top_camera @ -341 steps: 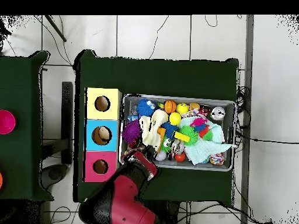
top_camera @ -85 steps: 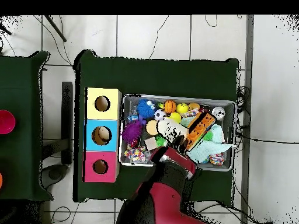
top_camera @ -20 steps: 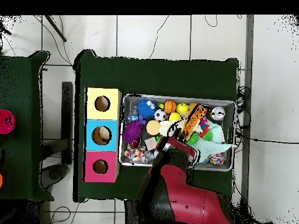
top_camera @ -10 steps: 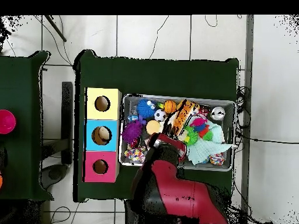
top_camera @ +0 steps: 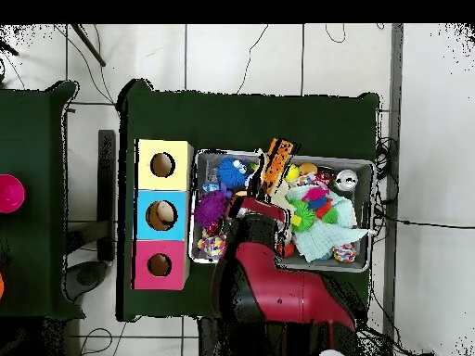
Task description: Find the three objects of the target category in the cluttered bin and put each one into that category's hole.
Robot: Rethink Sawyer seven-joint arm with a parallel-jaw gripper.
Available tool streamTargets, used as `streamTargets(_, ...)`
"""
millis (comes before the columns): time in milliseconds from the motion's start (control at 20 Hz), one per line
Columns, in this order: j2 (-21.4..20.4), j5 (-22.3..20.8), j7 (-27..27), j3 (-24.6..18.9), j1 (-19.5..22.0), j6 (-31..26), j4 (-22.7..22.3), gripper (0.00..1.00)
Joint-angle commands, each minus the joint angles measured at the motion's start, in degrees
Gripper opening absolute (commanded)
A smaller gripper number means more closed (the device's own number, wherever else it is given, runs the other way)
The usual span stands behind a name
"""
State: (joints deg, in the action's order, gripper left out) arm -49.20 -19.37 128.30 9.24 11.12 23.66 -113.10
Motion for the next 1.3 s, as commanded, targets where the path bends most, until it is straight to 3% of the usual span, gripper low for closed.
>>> streamTargets(50,3.1,-3.1,10.0,-9.9,4.7,0.7,1.8,0.0)
streamTargets(700,3.5,-3.5,8.3,-15.6,9.4,-2.3,0.7,0.0)
streamTargets(1300,1.8,0.4,9.8,-15.6,8.5,-4.8,-3.8,0.0)
